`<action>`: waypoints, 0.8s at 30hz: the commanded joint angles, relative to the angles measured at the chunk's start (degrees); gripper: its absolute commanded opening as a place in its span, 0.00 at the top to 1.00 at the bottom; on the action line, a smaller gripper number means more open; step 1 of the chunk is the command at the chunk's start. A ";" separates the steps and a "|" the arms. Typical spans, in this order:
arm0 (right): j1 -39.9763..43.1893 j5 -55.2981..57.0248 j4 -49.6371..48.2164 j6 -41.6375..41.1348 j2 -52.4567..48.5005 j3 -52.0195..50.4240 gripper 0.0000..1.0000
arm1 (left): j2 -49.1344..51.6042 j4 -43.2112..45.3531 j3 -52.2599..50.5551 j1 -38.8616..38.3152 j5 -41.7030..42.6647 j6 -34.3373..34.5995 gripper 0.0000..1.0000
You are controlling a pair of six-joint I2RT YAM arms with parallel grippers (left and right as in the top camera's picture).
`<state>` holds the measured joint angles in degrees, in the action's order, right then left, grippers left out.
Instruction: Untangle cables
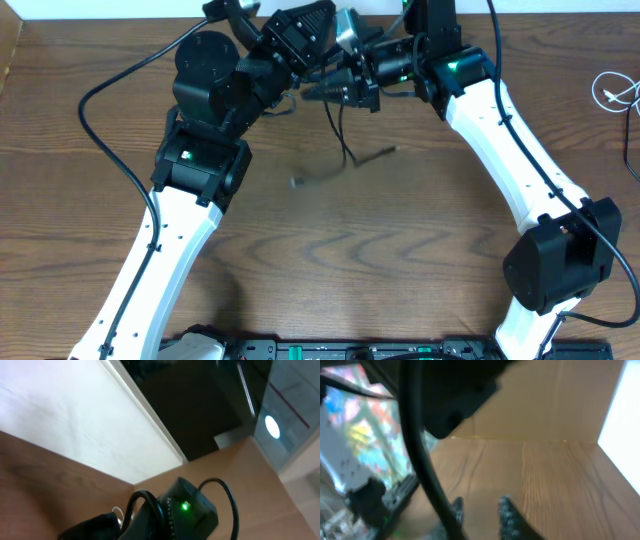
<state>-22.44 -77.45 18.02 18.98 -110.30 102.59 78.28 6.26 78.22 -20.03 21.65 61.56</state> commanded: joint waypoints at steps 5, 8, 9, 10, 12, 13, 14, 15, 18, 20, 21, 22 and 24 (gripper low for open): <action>3.87 4.81 -0.72 -11.96 0.68 0.70 0.99 | -0.15 0.31 0.44 1.55 -1.84 0.70 0.92; 5.90 5.35 -1.55 -15.47 0.68 0.70 0.99 | -0.15 0.28 0.44 2.47 -1.84 0.68 0.92; 6.64 5.35 -2.03 -16.81 0.68 0.70 0.99 | -0.15 0.28 0.44 2.64 -1.84 0.68 0.92; 7.48 5.35 -2.56 -18.12 0.70 0.70 0.99 | -0.15 0.28 0.44 2.73 -1.84 0.63 0.92; 8.98 5.57 -3.82 -20.70 0.70 0.72 0.99 | -0.15 0.26 0.44 2.78 -1.84 -0.42 0.92; 10.12 5.57 -4.76 -22.45 0.70 0.72 0.99 | -0.15 0.24 0.44 2.78 -1.84 -1.22 0.88; 11.28 5.57 -5.57 -24.26 0.70 0.72 0.99 | -0.15 0.04 0.44 2.78 -1.84 -2.80 0.83; 12.59 5.57 -6.25 -26.14 0.85 0.72 0.99 | -0.15 -0.46 0.44 2.78 -1.84 -4.11 0.77; 17.00 5.70 -7.13 -29.79 1.27 0.72 0.99 | -0.13 -2.86 0.44 2.78 -2.03 -6.86 0.67; 20.37 6.45 -6.86 -31.21 1.66 0.72 0.99 | -0.15 -5.29 0.44 2.78 -3.80 -7.39 0.61; 21.75 6.67 -6.82 -31.93 1.70 0.72 0.99 | -0.15 -6.36 0.44 2.78 -4.68 -7.37 0.60; 23.10 6.67 -6.67 -32.50 1.95 0.72 0.99 | -0.13 -7.41 0.44 2.78 -5.38 -7.37 0.60; 26.77 8.35 -5.44 -33.68 2.43 0.72 0.99 | -0.13 -10.01 0.44 2.78 -6.99 -7.41 0.60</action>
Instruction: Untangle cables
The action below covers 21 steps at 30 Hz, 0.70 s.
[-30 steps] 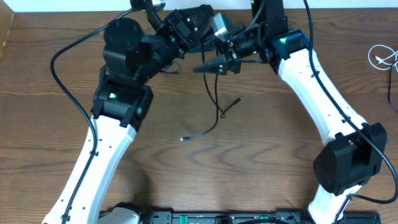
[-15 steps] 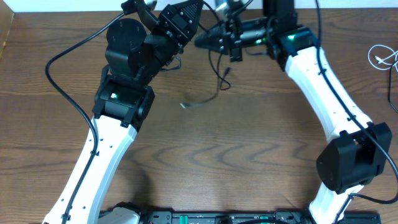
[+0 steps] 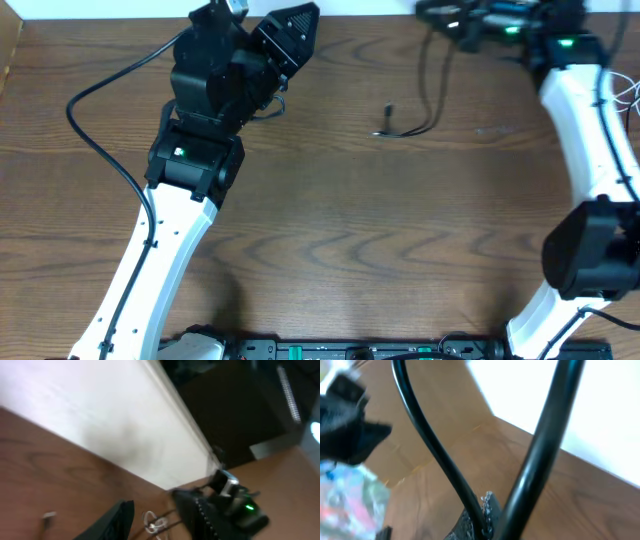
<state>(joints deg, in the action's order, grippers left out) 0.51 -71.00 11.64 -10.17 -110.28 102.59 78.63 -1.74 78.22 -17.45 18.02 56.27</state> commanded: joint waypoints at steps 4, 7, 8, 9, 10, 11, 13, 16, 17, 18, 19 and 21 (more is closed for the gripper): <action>9.49 11.72 6.75 -3.50 4.44 0.72 0.99 | -0.44 -4.55 0.44 0.20 -3.76 -5.22 0.60; 13.57 20.79 13.33 -1.64 7.21 0.72 0.99 | -0.33 -7.34 0.28 0.20 -3.78 -9.42 0.60; 15.02 23.91 15.45 -1.25 8.35 0.72 0.99 | -0.28 -8.59 0.24 0.20 -3.80 -11.06 0.60; 16.28 26.27 17.11 -0.79 9.27 0.72 0.99 | -0.22 -9.99 0.09 0.20 -4.24 -12.81 0.60; 17.62 28.41 18.58 -0.28 10.29 0.74 0.99 | -0.15 -11.26 -0.09 0.20 -4.79 -13.77 0.60; 19.39 31.06 20.33 0.07 11.56 0.74 0.99 | 0.04 -12.96 -0.22 0.20 -5.68 -14.29 0.60; 22.47 34.51 22.53 0.48 13.64 0.74 0.99 | 0.48 -16.04 -0.26 0.20 -7.17 -14.29 0.59; 27.50 37.40 24.63 1.07 16.63 0.74 0.99 | 1.51 -18.73 -0.26 0.20 -7.80 -14.27 0.59; 29.42 38.05 25.03 1.07 17.59 0.74 0.99 | 1.95 -19.19 -0.26 0.20 -7.80 -14.27 0.60; 30.88 38.14 25.09 1.09 18.25 0.74 0.99 | 2.36 -19.30 -0.26 0.20 -7.80 -14.29 0.60; 32.81 38.07 25.07 1.07 18.93 0.74 0.99 | 2.80 -19.47 -0.26 0.20 -7.80 -14.29 0.59; 36.15 38.10 24.94 1.57 19.78 0.74 0.99 | 3.63 -19.74 -0.26 0.20 -7.78 -14.27 0.60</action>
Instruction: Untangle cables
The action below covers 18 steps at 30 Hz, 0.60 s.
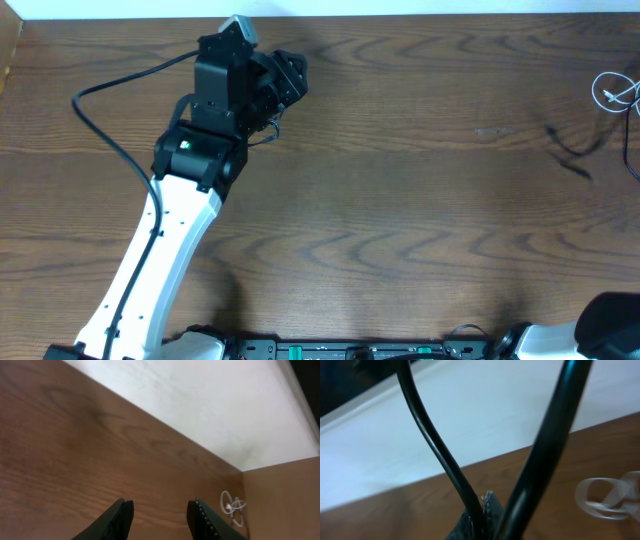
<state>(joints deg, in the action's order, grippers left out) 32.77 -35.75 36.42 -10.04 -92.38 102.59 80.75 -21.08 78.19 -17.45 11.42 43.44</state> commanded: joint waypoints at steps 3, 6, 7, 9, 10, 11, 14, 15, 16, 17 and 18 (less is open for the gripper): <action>7.63 2.84 -1.14 2.78 1.99 0.74 0.99 | 2.69 -0.72 -0.24 0.17 -1.16 -1.42 0.60; 10.08 2.86 -5.27 5.09 0.92 0.74 0.99 | 3.91 -0.76 -0.24 0.17 -0.04 -1.42 0.59; 10.47 2.89 -7.30 6.84 0.33 0.74 0.99 | 4.26 -0.76 -0.24 0.17 0.11 -1.42 0.60; 10.80 4.35 -10.97 8.66 -0.96 0.74 0.97 | 4.85 -1.03 -0.24 0.13 0.11 -1.42 0.59; 10.80 6.38 -12.87 8.66 -1.70 0.74 0.99 | 5.03 -1.29 -0.24 0.13 0.11 -1.42 0.59; 10.80 8.85 -14.82 8.66 -2.60 0.74 0.99 | 5.09 -1.57 -0.28 0.13 0.11 -1.42 0.59; 10.80 12.92 -19.21 8.66 -5.01 0.74 0.99 | 5.09 -2.01 -0.31 0.13 0.09 -1.44 0.59; 10.80 13.81 -20.68 8.66 -6.03 0.74 0.99 | 5.09 -2.08 -0.31 0.13 0.11 -1.44 0.59; 10.80 14.47 -21.81 8.66 -6.93 0.74 0.99 | 5.09 -2.10 -0.31 0.13 0.11 -1.44 0.59; 10.80 14.99 -23.32 8.68 -8.20 0.74 0.99 | 5.09 -2.10 -0.33 0.13 0.11 -1.44 0.59; 10.80 15.67 -24.72 8.66 -9.62 0.74 0.99 | 5.09 -2.10 -0.35 0.13 0.09 -1.44 0.59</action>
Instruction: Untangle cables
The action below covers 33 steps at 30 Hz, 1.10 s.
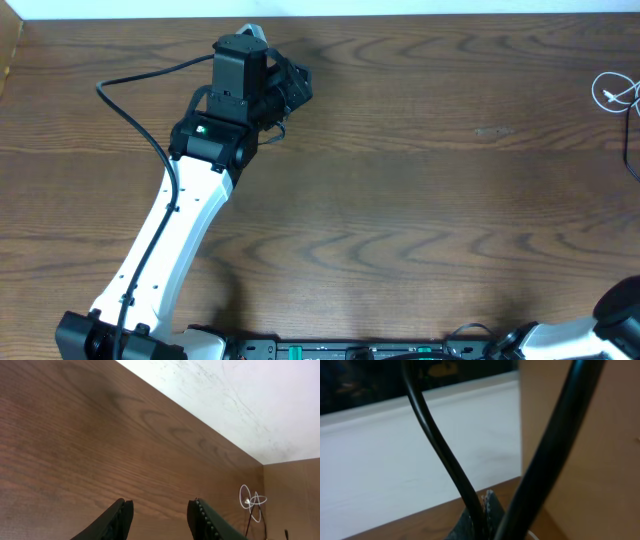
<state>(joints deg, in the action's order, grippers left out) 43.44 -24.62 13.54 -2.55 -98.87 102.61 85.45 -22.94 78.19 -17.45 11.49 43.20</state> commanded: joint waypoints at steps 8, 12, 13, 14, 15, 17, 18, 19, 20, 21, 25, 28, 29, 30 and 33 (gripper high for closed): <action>0.07 8.24 -4.09 -3.52 -14.71 0.72 0.01 | 0.39 -0.59 -0.33 0.02 0.02 -1.18 0.59; 0.07 7.17 2.38 -5.77 -15.91 0.72 0.01 | 0.39 -1.01 -0.35 0.02 0.04 -1.18 0.59; 0.09 8.48 4.92 -6.99 -15.76 0.74 0.01 | 0.39 -1.01 -0.35 0.02 0.02 -1.18 0.59; 0.15 9.64 6.27 -8.41 -15.76 0.74 0.01 | 0.39 -1.01 -0.35 0.02 0.02 -1.18 0.59; 0.24 10.36 7.63 -9.27 -15.74 0.74 0.01 | 0.39 -1.01 -0.35 0.02 0.02 -1.18 0.59; 0.24 12.31 10.58 -9.22 -15.74 0.74 0.01 | 0.39 -1.01 -0.35 0.02 0.04 -1.18 0.59; 0.24 14.38 12.26 -9.25 -15.74 0.74 0.01 | 0.39 -1.01 -0.35 0.02 0.02 -1.18 0.59; 0.22 17.27 14.38 -9.25 -15.74 0.74 0.01 | 0.39 -1.01 -0.35 0.02 0.02 -1.18 0.59; 0.20 19.65 16.13 -9.38 -15.76 0.74 0.01 | 0.39 -1.01 -0.35 0.02 0.02 -1.18 0.59; 0.07 22.93 18.14 -9.92 -15.78 0.74 0.01 | 0.39 -1.01 -0.35 0.02 0.02 -1.18 0.59; -0.20 33.44 24.17 -11.37 -15.80 0.74 0.01 | 0.39 -1.03 -0.35 0.02 0.04 -1.18 0.59; -0.20 32.02 26.97 -10.36 -15.80 0.74 0.01 | 0.39 -1.01 -0.35 0.02 0.04 -1.18 0.59; -0.22 31.39 28.55 -10.27 -15.80 0.74 0.01 | 0.39 -1.01 -0.35 0.02 0.04 -1.18 0.59; -0.26 30.42 30.40 -10.34 -15.80 0.74 0.01 | 0.39 -1.01 -0.35 0.02 0.04 -1.18 0.59; -0.42 25.66 36.50 -10.71 -15.89 0.72 0.01 | 0.39 -1.03 -0.35 0.02 0.04 -1.18 0.59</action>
<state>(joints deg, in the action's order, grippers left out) 43.38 3.70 47.00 -12.53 -116.11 102.61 85.45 -23.83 78.19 -17.45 11.66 43.18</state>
